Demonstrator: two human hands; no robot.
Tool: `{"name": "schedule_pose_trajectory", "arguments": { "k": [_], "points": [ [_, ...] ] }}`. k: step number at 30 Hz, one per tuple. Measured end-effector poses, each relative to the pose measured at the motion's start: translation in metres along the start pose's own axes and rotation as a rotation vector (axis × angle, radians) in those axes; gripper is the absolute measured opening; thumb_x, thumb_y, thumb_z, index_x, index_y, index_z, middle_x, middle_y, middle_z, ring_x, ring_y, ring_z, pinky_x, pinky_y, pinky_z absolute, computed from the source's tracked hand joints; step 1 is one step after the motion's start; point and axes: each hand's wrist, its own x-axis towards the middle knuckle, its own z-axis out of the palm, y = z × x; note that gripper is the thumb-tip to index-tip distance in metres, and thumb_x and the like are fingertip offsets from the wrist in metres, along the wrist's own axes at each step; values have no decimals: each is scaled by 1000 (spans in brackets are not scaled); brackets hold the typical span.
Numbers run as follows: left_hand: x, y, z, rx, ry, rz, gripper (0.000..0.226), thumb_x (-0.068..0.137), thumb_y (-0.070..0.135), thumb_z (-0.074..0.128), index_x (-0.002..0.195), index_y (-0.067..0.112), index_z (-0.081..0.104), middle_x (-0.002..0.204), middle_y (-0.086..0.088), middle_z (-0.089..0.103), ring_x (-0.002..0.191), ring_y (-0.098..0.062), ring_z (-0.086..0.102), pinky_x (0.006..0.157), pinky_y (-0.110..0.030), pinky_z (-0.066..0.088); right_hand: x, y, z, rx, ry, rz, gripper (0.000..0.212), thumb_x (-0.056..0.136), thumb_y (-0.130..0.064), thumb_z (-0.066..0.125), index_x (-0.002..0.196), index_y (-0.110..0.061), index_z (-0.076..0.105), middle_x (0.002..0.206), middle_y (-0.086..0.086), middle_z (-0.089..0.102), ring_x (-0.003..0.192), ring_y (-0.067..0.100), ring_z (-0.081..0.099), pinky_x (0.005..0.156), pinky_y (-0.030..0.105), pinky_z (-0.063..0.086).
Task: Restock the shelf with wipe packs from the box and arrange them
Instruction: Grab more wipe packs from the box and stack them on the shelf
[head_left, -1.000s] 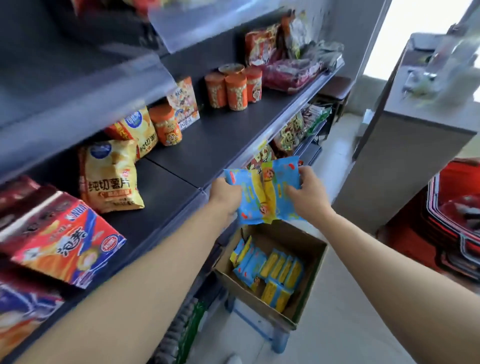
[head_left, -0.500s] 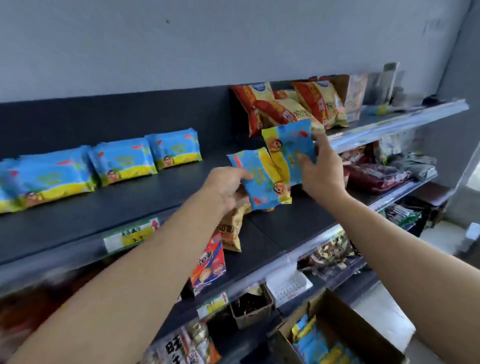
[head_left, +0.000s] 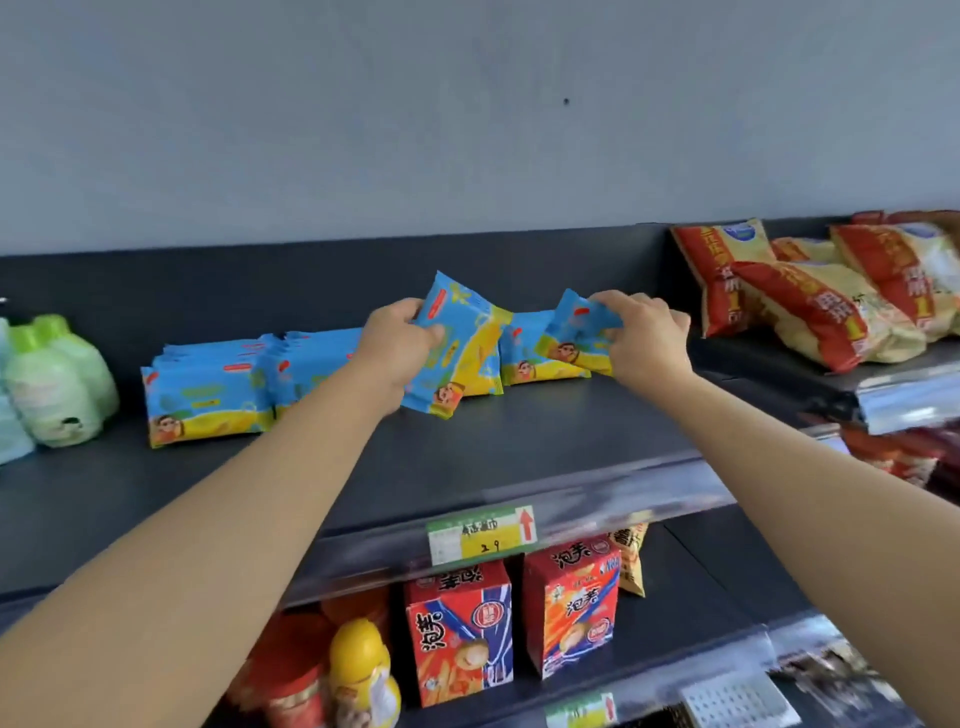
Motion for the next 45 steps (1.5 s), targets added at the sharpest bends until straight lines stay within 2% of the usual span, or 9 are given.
{"name": "schedule_pose_trajectory", "arguments": {
  "k": [7,11,13,17,22,28,32,38,45],
  "points": [
    [41,-18,-7,340,-61,177,20,93,7,53,110,11,62,97,-3,61,80,-14,57,62,-25,43,30,-2,45,-163,-158,-2,57,85,-3,47,135,-31,47,122,8,55,118,28,40,98,37,27],
    [60,-27,0,493,-50,189,19,91,11,56,110,12,53,113,-7,60,97,-22,59,79,-35,47,46,1,60,-130,-214,-47,51,86,-2,47,130,-27,46,115,7,56,117,28,40,99,37,26],
    [64,-30,4,576,-58,185,14,92,13,56,105,14,50,113,-7,58,94,-21,56,76,-35,45,54,2,68,-87,-250,-65,44,86,1,46,125,-22,45,107,8,55,115,29,40,99,37,26],
    [66,-32,13,683,-80,164,20,94,15,54,113,14,50,121,-4,52,91,-19,52,73,-32,41,68,5,83,-68,-326,-122,41,88,0,47,123,-21,48,122,9,53,119,28,38,102,37,25],
    [70,-35,28,769,-91,141,20,94,15,55,113,15,51,128,-6,52,71,-16,46,62,-26,35,79,13,89,-4,-249,-161,42,88,-10,57,126,-25,49,130,6,42,122,27,35,104,37,27],
    [75,-35,42,810,-88,165,18,90,10,59,108,10,57,119,-5,56,93,-19,51,77,-30,41,81,17,88,61,-234,-209,47,86,-11,58,130,-22,46,131,6,45,124,27,34,104,38,27],
    [80,-36,46,881,-78,182,30,89,10,62,119,8,59,119,-3,51,110,-21,53,89,-30,43,79,8,89,120,-145,-288,40,89,-12,56,128,-18,51,128,5,49,123,26,37,103,37,27],
    [84,-40,42,1040,-154,260,51,86,9,67,133,12,49,125,-4,47,116,-21,50,97,-34,45,76,-2,86,164,-97,-409,28,91,-6,52,118,-9,60,121,8,58,116,26,45,95,34,37],
    [89,-49,42,1057,-118,387,50,85,12,67,132,13,48,126,-3,47,119,-18,41,97,-28,38,70,-5,82,158,-67,-396,26,90,-3,50,113,-6,63,118,10,59,113,27,48,90,33,40]
  ]
}}
